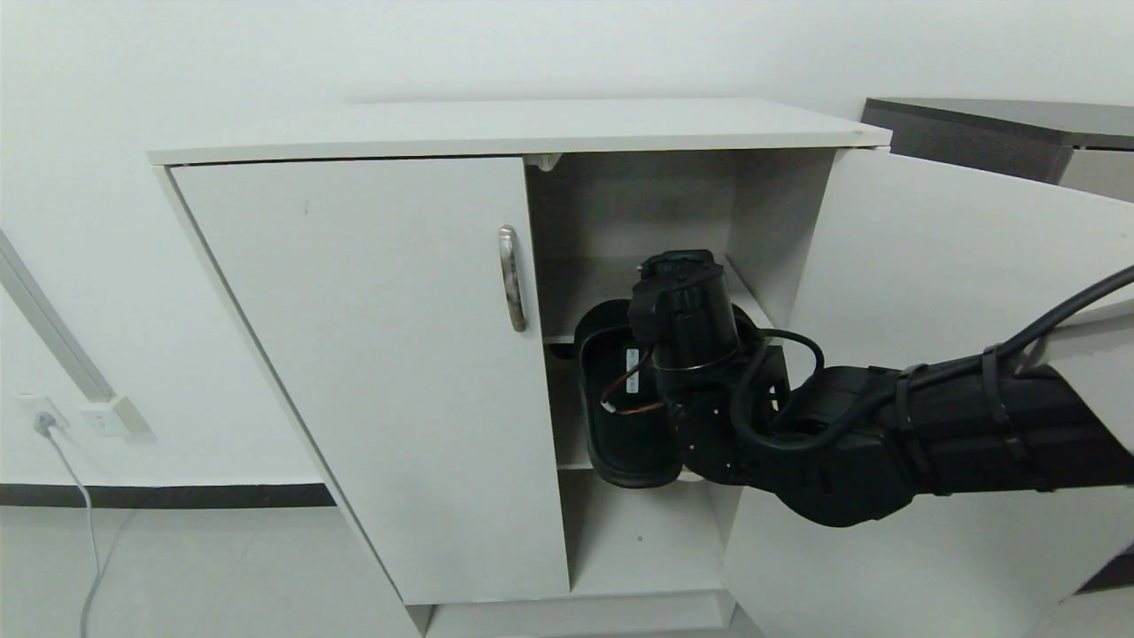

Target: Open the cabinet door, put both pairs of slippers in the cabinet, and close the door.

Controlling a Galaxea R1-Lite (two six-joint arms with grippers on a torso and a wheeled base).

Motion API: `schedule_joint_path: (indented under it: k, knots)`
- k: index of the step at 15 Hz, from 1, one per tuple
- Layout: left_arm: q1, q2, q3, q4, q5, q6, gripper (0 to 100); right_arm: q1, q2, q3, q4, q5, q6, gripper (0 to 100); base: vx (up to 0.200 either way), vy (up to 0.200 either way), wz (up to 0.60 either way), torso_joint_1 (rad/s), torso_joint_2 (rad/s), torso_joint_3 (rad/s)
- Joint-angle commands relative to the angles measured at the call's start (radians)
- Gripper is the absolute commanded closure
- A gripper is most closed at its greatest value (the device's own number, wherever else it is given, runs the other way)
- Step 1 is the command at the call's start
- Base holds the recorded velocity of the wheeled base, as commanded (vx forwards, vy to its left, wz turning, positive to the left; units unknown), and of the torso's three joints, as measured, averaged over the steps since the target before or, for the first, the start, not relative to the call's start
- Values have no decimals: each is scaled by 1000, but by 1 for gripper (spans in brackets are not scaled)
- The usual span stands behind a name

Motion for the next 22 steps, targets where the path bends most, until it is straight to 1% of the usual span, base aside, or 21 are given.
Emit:
schedule_joint_path:
  k: [1, 5, 11, 13, 16, 19, 20, 22]
  knots:
    - [0, 0, 0, 0, 0, 0, 100, 3, -6, 4, 1, 1, -1, 100, 200, 0, 0, 7, -2, 7]
    - [0, 0, 0, 0, 0, -2, 100, 3, -1, 2, 1, 1, -4, 100, 200, 0, 0, 4, 5, 5]
    - [0, 0, 0, 0, 2, -2, 100, -5, 17, -9, 1, 3, -21, 100, 0, 0, 0, 0, 0, 0]
    - [0, 0, 0, 0, 2, -2, 100, -42, 57, -81, 17, 35, -26, 100, 0, 0, 0, 0, 0, 0]
    - [0, 0, 0, 0, 2, -3, 100, -74, 102, -194, 126, 56, -24, 100, 0, 0, 0, 0, 0, 0]
    - [0, 0, 0, 0, 2, -3, 100, -108, 184, -392, 246, 59, -23, 100, 0, 0, 0, 0, 0, 0]
    - [0, 0, 0, 0, 2, -3, 100, -120, 212, -443, 260, 58, -21, 100, 0, 0, 0, 0, 0, 0]
    - [0, 0, 0, 0, 2, -3, 100, -140, 232, -486, 257, 58, -24, 100, 0, 0, 0, 0, 0, 0]
